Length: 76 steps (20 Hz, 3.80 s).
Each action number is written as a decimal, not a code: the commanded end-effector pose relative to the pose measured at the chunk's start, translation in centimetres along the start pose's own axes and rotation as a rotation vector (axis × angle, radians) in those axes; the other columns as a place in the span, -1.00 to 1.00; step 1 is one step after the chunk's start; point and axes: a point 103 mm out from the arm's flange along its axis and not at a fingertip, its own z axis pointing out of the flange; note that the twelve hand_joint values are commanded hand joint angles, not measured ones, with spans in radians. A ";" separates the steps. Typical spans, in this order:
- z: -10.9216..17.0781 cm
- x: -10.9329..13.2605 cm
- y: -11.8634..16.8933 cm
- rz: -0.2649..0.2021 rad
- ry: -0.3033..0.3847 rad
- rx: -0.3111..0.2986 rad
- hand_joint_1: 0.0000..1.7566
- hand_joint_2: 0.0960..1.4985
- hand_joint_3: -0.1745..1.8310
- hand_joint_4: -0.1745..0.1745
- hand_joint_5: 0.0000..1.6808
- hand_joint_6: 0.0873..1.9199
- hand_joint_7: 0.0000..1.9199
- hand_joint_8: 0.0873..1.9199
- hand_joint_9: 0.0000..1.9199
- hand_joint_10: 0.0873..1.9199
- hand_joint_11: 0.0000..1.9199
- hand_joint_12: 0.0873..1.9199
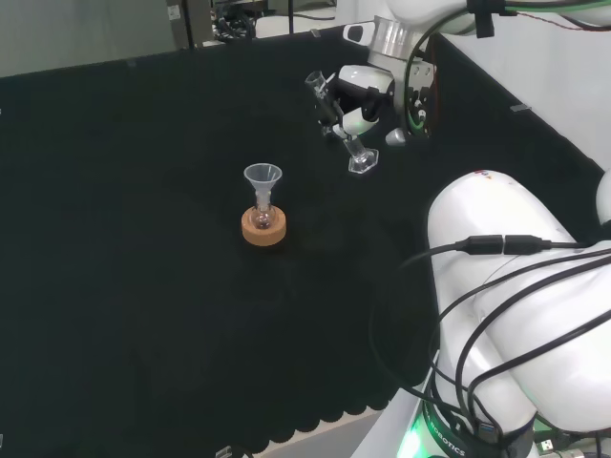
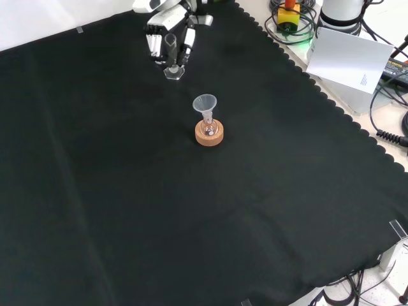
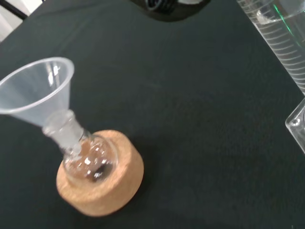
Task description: Pour the water from the graduated cylinder into the round-bottom flask.
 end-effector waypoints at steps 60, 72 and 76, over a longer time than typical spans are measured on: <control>2.4 8.4 -1.3 0.135 -0.536 0.634 0.59 0.36 -0.83 -1.00 0.25 -0.15 -0.04 0.00 0.34 -0.42 0.34 -0.31; 2.5 9.1 -1.1 0.159 -0.593 0.686 0.59 0.36 -0.83 -1.00 0.25 -0.15 -0.03 -0.01 0.35 -0.43 0.34 -0.32; 2.7 9.0 -0.9 0.169 -0.592 0.698 0.59 0.36 -0.83 -1.00 0.25 -0.15 -0.03 -0.02 0.35 -0.43 0.34 -0.32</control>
